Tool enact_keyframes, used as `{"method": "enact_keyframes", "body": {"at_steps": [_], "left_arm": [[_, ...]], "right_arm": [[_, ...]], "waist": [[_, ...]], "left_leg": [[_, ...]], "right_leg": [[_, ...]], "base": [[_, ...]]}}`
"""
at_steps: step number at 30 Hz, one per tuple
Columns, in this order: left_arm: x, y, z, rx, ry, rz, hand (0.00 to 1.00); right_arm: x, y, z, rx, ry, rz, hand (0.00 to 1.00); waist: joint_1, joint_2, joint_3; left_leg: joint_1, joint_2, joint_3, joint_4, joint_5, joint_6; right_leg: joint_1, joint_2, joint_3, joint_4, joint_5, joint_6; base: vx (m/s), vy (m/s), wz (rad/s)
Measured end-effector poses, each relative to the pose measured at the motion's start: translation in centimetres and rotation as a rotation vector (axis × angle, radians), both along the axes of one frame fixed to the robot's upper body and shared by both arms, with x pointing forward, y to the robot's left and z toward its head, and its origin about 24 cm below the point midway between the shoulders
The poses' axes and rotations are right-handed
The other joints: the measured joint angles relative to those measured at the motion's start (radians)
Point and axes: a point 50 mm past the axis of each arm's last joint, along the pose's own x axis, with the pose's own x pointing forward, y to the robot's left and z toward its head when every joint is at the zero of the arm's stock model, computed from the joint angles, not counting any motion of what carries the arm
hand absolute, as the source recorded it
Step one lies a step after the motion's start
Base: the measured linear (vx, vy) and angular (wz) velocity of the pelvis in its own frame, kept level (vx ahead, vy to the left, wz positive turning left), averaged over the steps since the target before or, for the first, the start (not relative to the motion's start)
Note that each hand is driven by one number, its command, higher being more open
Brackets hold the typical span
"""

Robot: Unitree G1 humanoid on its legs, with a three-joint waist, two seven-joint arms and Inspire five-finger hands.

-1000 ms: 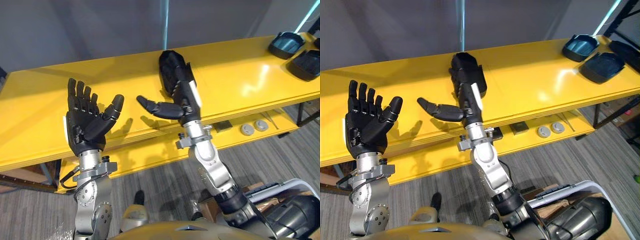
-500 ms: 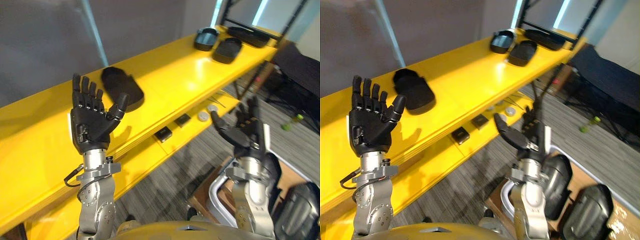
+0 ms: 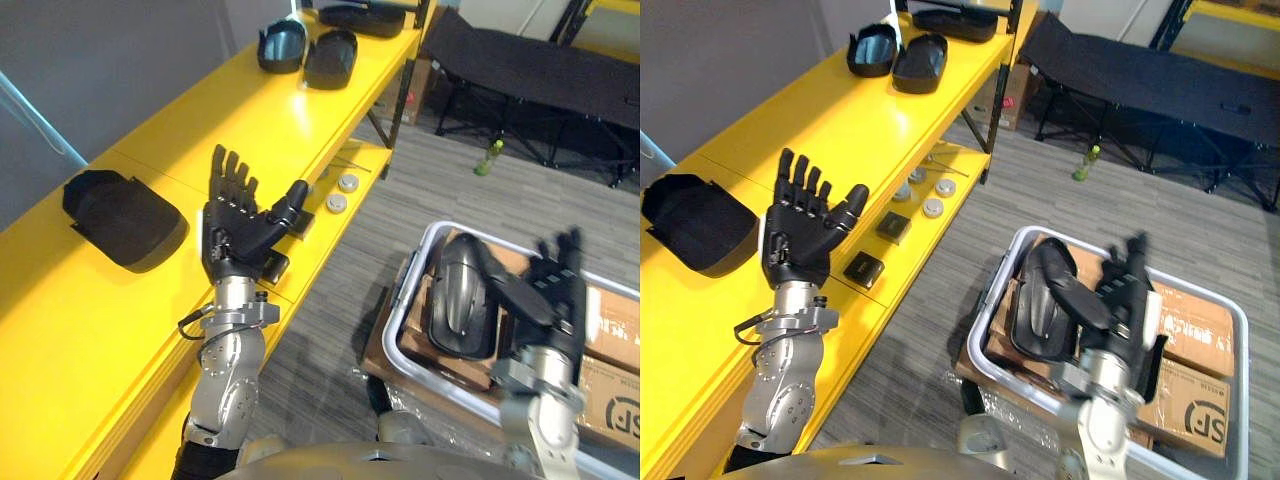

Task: Walk over and take three plastic housings, then place them on the shelf

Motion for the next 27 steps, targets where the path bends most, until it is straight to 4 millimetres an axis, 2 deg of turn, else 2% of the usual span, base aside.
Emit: {"method": "enact_keyframes", "body": {"at_steps": [2, 3, 4, 7, 9, 11, 12, 13, 14, 15, 16, 17, 19, 20, 22, 23, 24, 25, 26, 27], "left_arm": [[-0.4, 0.4, -0.5, 0.006, 0.022, 0.008, 1.0], [-0.5, 0.3, -0.6, 0.009, 0.023, -0.001, 1.0], [-0.6, 0.2, -0.6, 0.017, 0.017, -0.019, 1.0], [-0.6, 0.3, -0.5, 0.041, 0.001, -0.042, 1.0], [-0.7, 0.5, -0.4, 0.05, -0.016, -0.044, 1.0], [-1.0, 0.6, -0.6, 0.061, -0.018, -0.054, 1.0], [-1.2, 0.6, -0.7, 0.061, -0.014, -0.054, 1.0], [-1.4, 0.7, -1.0, 0.065, 0.0, -0.051, 1.0], [-1.5, 0.8, -1.1, 0.066, 0.005, -0.047, 1.0], [-1.5, 0.7, -1.1, 0.067, 0.006, -0.05, 1.0], [-1.5, 0.8, -1.1, 0.072, 0.005, -0.057, 1.0], [-1.5, 0.8, -1.0, 0.083, 0.001, -0.068, 1.0], [-1.4, 0.9, -0.9, 0.096, -0.003, -0.078, 1.0], [-1.3, 0.8, -0.9, 0.097, -0.005, -0.078, 1.0], [-1.1, 0.5, -0.7, 0.087, -0.019, -0.103, 1.0], [-1.1, 0.4, -0.7, 0.064, -0.026, -0.135, 1.0], [-1.1, 0.4, -0.9, 0.059, -0.018, -0.154, 1.0], [-1.1, 0.3, -1.2, 0.058, -0.001, -0.166, 1.0], [-1.2, -0.1, -2.0, 0.045, 0.043, -0.194, 1.0], [-1.3, -0.4, -2.3, 0.035, 0.059, -0.217, 1.0]], "right_arm": [[0.7, 1.1, -0.3, -0.017, 0.003, 0.105, 1.0], [1.0, 1.3, -0.7, -0.02, 0.012, 0.135, 1.0], [1.3, 1.6, -1.4, 0.006, 0.035, 0.157, 1.0], [1.2, 1.4, -2.7, 0.082, 0.08, 0.14, 1.0], [1.1, 1.2, -2.9, 0.116, 0.081, 0.127, 1.0], [0.0, 1.0, -3.6, 0.172, 0.101, 0.088, 1.0], [-0.3, 1.1, -3.8, 0.19, 0.104, 0.084, 1.0], [-0.7, 1.4, -4.1, 0.236, 0.105, 0.093, 1.0], [-0.8, 1.8, -4.1, 0.251, 0.093, 0.127, 1.0], [-0.7, 2.0, -4.1, 0.253, 0.083, 0.148, 1.0], [-0.4, 2.6, -3.9, 0.268, 0.066, 0.195, 1.0], [0.2, 3.5, -3.5, 0.27, 0.039, 0.244, 1.0], [1.4, 5.0, -2.8, 0.269, -0.005, 0.306, 1.0], [2.2, 6.1, -2.4, 0.252, -0.022, 0.342, 1.0], [3.5, 7.9, -1.9, 0.226, -0.03, 0.382, 1.0], [3.9, 8.3, -1.9, 0.198, -0.028, 0.385, 1.0], [4.1, 8.4, -2.2, 0.192, -0.016, 0.383, 1.0], [4.2, 8.3, -2.5, 0.186, 0.0, 0.379, 1.0], [4.0, 7.8, -3.5, 0.173, 0.054, 0.366, 1.0], [3.8, 7.3, -4.1, 0.166, 0.084, 0.354, 1.0]], "waist": [[0.014, 0.011, 0.006], [0.022, 0.025, 0.006], [0.035, 0.017, 0.013], [0.049, -0.008, 0.045], [0.048, -0.017, 0.087], [0.045, -0.036, 0.118], [0.045, -0.042, 0.122], [0.046, -0.05, 0.129], [0.056, -0.029, 0.142], [0.052, -0.025, 0.145], [0.05, -0.031, 0.141], [0.05, -0.033, 0.14], [0.054, -0.034, 0.14], [0.064, -0.027, 0.138], [0.095, -0.04, 0.114], [0.107, -0.055, 0.104], [0.11, -0.061, 0.1], [0.112, -0.054, 0.1], [0.112, -0.032, 0.089], [0.107, -0.025, 0.087]], "left_leg": [[0.002, 0.009, -0.037, 0.015, -0.044, 0.006], [0.005, 0.012, -0.043, 0.013, -0.065, 0.0], [0.0, 0.005, -0.052, 0.01, -0.087, -0.01], [-0.036, -0.014, -0.068, 0.08, -0.112, -0.004], [-0.045, -0.036, -0.086, 0.118, -0.123, 0.01], [-0.049, -0.061, -0.059, 0.163, -0.15, 0.027], [-0.047, -0.064, -0.046, 0.175, -0.157, 0.036], [-0.047, -0.062, -0.016, 0.189, -0.16, 0.046], [-0.055, -0.02, 0.036, 0.179, -0.146, 0.063], [-0.06, -0.013, 0.043, 0.177, -0.135, 0.063], [-0.064, -0.004, 0.066, 0.148, -0.104, 0.066], [-0.064, 0.008, 0.075, 0.123, -0.07, 0.066], [-0.073, 0.026, 0.079, 0.111, -0.041, 0.061], [-0.087, 0.044, 0.08, 0.117, -0.033, 0.051], [-0.157, 0.077, 0.065, 0.153, -0.007, 0.014], [-0.2, 0.093, 0.055, 0.187, 0.002, -0.003], [-0.226, 0.111, 0.043, 0.211, 0.012, -0.02], [-0.231, 0.123, 0.039, 0.209, 0.021, -0.036], [-0.221, 0.153, 0.039, 0.179, 0.044, -0.078], [-0.208, 0.164, 0.043, 0.156, 0.058, -0.095]], "right_leg": [[-0.002, 0.019, 0.014, -0.001, 0.001, 0.001], [-0.007, 0.026, 0.019, -0.001, 0.004, 0.006], [-0.019, 0.022, 0.025, 0.003, 0.009, 0.013], [-0.042, 0.011, 0.024, 0.041, 0.008, 0.015], [-0.061, 0.003, 0.034, 0.076, 0.014, 0.022], [-0.067, -0.018, 0.043, 0.076, 0.034, 0.05], [-0.067, -0.021, 0.04, 0.074, 0.043, 0.054], [-0.075, -0.016, 0.016, 0.062, 0.105, 0.038], [-0.08, -0.007, -0.04, 0.03, 0.177, 0.033], [-0.102, -0.002, -0.096, 0.108, 0.118, 0.007], [-0.15, -0.022, -0.2, 0.327, -0.043, -0.059], [-0.161, -0.06, -0.275, 0.498, -0.146, -0.083], [-0.141, -0.125, -0.326, 0.65, -0.214, -0.101], [-0.12, -0.161, -0.33, 0.709, -0.238, -0.099], [-0.038, -0.248, -0.318, 0.713, -0.255, -0.094], [0.02, -0.281, -0.318, 0.623, -0.244, -0.087], [0.055, -0.264, -0.318, 0.551, -0.298, -0.008], [0.064, -0.25, -0.337, 0.524, -0.33, 0.029], [0.076, -0.221, -0.357, 0.484, -0.374, 0.099], [0.085, -0.211, -0.365, 0.466, -0.393, 0.121]], "base": [[-0.02, 0.071, -0.45], [-0.05, 0.132, -0.19], [-0.05, 0.139, -0.13], [-0.1, 0.136, -0.05], [-0.12, 0.132, -0.32], [-0.16, 0.143, -0.51], [-0.18, 0.125, -0.66], [-0.23, 0.076, -0.85], [-0.25, 0.041, -0.84], [-0.26, 0.024, -0.71], [-0.21, 0.016, -0.41], [-0.19, -0.004, -0.33], [-0.13, -0.092, -0.21], [-0.14, -0.202, -0.25], [-0.16, -0.345, -0.17], [-0.2, -0.477, -0.09], [-0.18, -0.448, -0.17], [-0.19, -0.438, -0.43], [-0.12, -0.328, -0.5], [-0.12, -0.373, -0.48]]}}
